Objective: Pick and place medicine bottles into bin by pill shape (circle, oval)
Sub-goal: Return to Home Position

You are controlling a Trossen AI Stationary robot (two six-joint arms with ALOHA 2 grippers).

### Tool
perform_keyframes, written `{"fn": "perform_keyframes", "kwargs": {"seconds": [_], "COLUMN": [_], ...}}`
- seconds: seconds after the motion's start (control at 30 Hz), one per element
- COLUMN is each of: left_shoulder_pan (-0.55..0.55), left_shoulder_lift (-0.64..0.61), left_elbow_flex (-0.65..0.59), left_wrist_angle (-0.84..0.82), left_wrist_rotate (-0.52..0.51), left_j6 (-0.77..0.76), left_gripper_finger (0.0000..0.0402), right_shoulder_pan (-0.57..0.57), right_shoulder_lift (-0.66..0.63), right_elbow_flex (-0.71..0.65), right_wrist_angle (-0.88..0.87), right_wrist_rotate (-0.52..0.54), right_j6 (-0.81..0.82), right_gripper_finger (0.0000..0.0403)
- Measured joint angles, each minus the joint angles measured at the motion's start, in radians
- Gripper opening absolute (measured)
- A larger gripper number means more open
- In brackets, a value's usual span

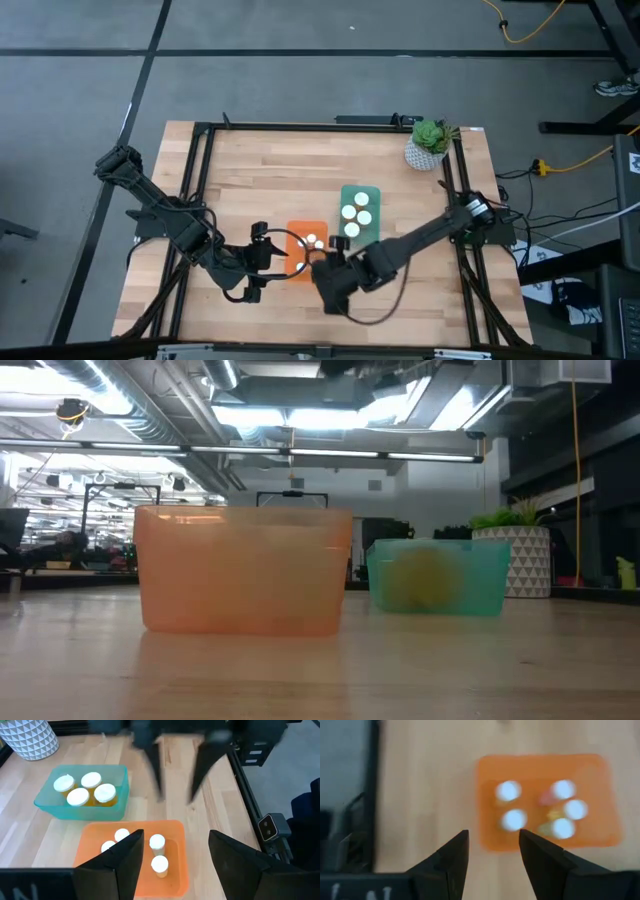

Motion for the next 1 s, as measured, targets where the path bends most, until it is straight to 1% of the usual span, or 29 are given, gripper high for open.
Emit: {"fn": "perform_keyframes", "kwargs": {"seconds": [0.07,0.17,0.23,0.33,0.4,0.57,0.77,0.9,1.0], "left_shoulder_pan": [0.0,0.0,0.0,0.0,0.0,0.0,0.0,0.0,0.0], "left_shoulder_lift": [0.0,0.0,0.0,0.0,0.0,0.0,0.0,0.0,0.0], "left_elbow_flex": [0.0,0.0,0.0,0.0,0.0,0.0,0.0,0.0,0.0], "left_wrist_angle": [0.0,0.0,0.0,0.0,0.0,0.0,0.0,0.0,0.0], "left_wrist_rotate": [0.0,0.0,0.0,0.0,0.0,0.0,0.002,0.005,0.005], "left_j6": [0.0,0.0,0.0,0.0,0.0,0.0,0.0,0.0,0.0], "left_gripper_finger": [0.0217,0.0217,0.0217,0.0217,0.0217,0.0217,0.0217,0.0217,0.0217], "right_shoulder_pan": [0.02,0.048,0.073,0.115,0.138,0.169,0.202,0.225,0.231], "right_shoulder_lift": [0.0,-0.001,-0.002,-0.001,-0.008,-0.057,-0.13,-0.143,-0.148], "right_elbow_flex": [0.039,0.087,0.093,0.093,0.09,0.088,0.088,0.088,0.087], "right_wrist_angle": [-0.041,-0.071,-0.04,-0.033,-0.048,-0.112,-0.168,-0.291,-0.369], "right_wrist_rotate": [-0.056,-0.145,-0.131,-0.131,-0.133,-0.044,0.105,0.218,0.243], "right_j6": [-0.029,-0.02,-0.028,-0.138,-0.164,-0.143,-0.141,-0.13,-0.103], "right_gripper_finger": [0.0177,0.0177,0.0177,0.0177,0.0177,0.0177,0.0177,0.0177,0.0177]}}
